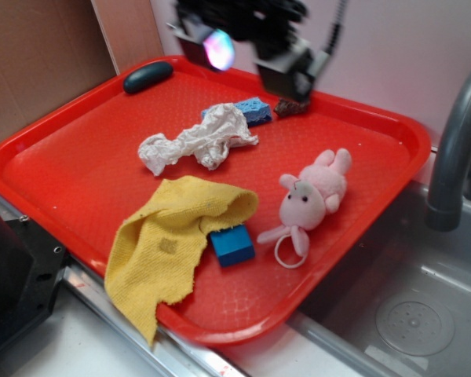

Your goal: Grab the pink bunny.

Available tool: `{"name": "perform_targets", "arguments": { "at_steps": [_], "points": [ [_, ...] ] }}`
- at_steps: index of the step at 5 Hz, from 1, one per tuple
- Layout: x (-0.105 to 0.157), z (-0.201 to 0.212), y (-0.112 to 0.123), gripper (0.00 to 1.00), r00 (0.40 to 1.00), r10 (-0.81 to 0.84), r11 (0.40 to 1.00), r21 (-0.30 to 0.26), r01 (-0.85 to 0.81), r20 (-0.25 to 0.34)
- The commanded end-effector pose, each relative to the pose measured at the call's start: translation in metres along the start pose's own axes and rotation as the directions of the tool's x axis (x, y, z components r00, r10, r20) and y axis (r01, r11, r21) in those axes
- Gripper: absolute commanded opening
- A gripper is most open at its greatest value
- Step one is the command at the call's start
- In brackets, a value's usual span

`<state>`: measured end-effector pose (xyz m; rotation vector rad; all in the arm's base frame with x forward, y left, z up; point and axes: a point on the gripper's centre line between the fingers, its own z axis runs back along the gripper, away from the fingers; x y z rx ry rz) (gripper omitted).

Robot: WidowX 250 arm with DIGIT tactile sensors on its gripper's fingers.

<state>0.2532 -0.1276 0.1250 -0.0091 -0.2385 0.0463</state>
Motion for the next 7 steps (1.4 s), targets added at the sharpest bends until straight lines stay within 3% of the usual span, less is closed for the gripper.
{"name": "perform_targets", "arguments": {
  "at_steps": [1, 2, 3, 4, 5, 6, 7],
  "points": [
    [0.001, -0.054, -0.026, 1.0, 0.979, -0.195, 0.97, -0.162, 0.183, -0.061],
    [-0.024, -0.071, -0.01, 1.0, 0.962, -0.235, 0.97, -0.095, 0.223, -0.139],
    [-0.023, -0.085, 0.002, 1.0, 0.954, -0.226, 0.974, -0.074, 0.215, -0.199],
    [-0.024, -0.094, 0.004, 0.54, 0.942, -0.219, 0.975, -0.077, 0.206, -0.253],
    [-0.025, -0.097, 0.004, 0.0, 0.938, -0.201, 0.98, -0.068, 0.189, -0.282],
    [-0.025, -0.095, 0.003, 0.0, 0.931, -0.204, 0.979, -0.059, 0.195, -0.302],
    [-0.017, -0.07, 0.01, 0.0, 0.937, -0.21, 0.977, -0.025, 0.211, -0.279]
  ]
}}
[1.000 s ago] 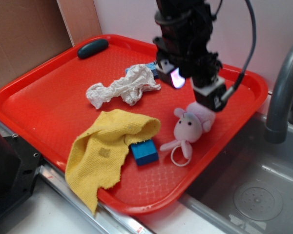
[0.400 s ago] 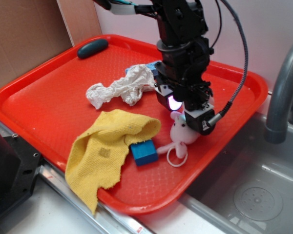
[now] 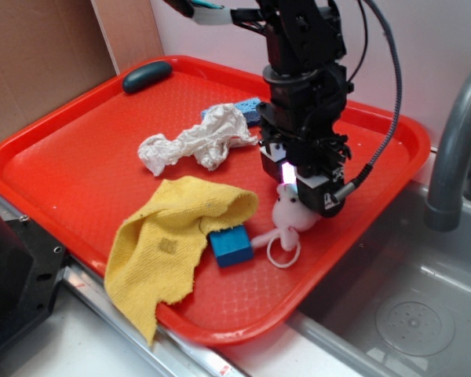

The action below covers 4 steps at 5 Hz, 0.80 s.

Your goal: Grab the pink bunny.

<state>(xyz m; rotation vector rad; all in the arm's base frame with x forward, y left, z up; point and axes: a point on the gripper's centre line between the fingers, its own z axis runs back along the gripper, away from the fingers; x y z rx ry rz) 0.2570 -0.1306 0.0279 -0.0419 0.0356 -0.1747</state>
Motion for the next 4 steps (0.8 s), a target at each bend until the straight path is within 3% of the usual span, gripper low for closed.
{"name": "perform_targets", "arguments": {
  "at_steps": [1, 2, 3, 4],
  "points": [
    [-0.001, 0.076, 0.049, 0.0, 0.978, 0.157, 0.984, 0.058, -0.166, 0.139],
    [-0.033, 0.128, 0.097, 0.0, 0.904, 0.354, 0.93, 0.01, -0.367, 0.239],
    [-0.048, 0.16, 0.11, 0.0, 0.884, 0.408, 0.908, -0.001, -0.419, 0.23],
    [-0.049, 0.147, 0.092, 1.0, 0.891, 0.407, 0.911, -0.014, -0.413, 0.204]
  ]
}}
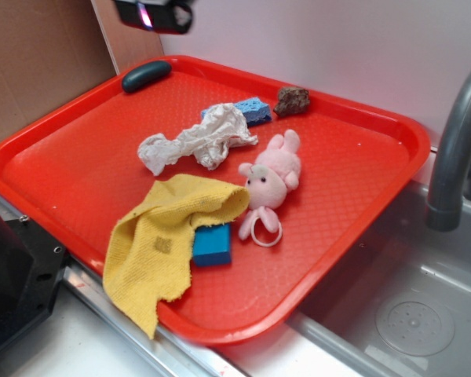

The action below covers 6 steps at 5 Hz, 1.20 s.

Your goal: Grab the pink bunny.

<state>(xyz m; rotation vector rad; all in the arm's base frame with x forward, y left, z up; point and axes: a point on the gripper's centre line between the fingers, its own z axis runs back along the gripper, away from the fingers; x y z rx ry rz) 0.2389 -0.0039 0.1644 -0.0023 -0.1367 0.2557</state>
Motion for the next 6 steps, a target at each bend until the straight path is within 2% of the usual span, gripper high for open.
{"name": "perform_targets", "arguments": {
  "at_steps": [1, 2, 3, 4, 5, 6],
  "points": [
    [-0.027, -0.017, -0.054, 1.0, 0.999, 0.022, 0.998, -0.056, -0.02, 0.024],
    [-0.039, -0.057, -0.088, 1.0, 0.998, 0.067, 0.997, -0.03, -0.067, 0.007],
    [-0.039, -0.089, -0.098, 1.0, 0.996, 0.089, 0.995, -0.054, -0.089, -0.007],
    [-0.032, -0.122, -0.108, 1.0, 0.996, 0.066, 0.995, -0.076, -0.071, -0.063],
    [-0.036, -0.141, -0.111, 1.0, 0.993, 0.05, 0.997, -0.046, -0.056, -0.111],
    [-0.042, -0.139, -0.109, 0.0, 0.993, 0.045, 0.999, -0.016, -0.047, -0.111]
  ]
}}
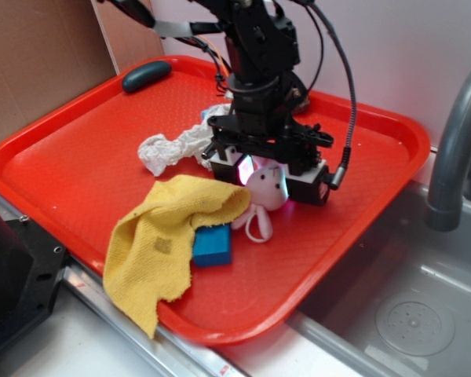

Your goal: Grab the pink bunny.

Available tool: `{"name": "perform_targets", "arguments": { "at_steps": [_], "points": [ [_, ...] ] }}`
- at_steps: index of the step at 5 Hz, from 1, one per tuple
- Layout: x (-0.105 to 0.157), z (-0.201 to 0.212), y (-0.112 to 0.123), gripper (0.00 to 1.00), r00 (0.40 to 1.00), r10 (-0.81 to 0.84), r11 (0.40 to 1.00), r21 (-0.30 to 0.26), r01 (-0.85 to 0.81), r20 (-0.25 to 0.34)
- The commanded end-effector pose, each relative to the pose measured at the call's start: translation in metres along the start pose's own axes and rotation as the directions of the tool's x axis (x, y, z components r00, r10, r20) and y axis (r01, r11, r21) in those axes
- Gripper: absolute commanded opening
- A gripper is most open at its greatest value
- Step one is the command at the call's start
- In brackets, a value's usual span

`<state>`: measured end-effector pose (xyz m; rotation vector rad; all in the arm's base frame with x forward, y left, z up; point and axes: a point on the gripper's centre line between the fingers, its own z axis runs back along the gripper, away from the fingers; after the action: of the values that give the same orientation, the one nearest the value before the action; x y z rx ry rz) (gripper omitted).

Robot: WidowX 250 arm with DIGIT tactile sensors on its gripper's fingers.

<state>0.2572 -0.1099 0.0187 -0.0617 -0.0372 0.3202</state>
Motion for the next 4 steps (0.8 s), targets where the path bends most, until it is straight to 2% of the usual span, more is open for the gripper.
{"name": "perform_targets", "arguments": {
  "at_steps": [1, 2, 3, 4],
  "points": [
    [0.001, 0.054, 0.008, 0.0, 0.993, -0.114, 0.993, -0.003, 0.114, 0.024],
    [0.008, 0.106, 0.038, 0.0, 0.981, -0.168, 0.985, -0.012, 0.17, 0.092],
    [0.002, 0.159, 0.085, 0.0, 0.978, -0.167, 0.984, -0.037, 0.173, 0.127],
    [-0.017, 0.212, 0.124, 0.0, 0.959, -0.23, 0.971, -0.024, 0.237, 0.167]
  ]
}}
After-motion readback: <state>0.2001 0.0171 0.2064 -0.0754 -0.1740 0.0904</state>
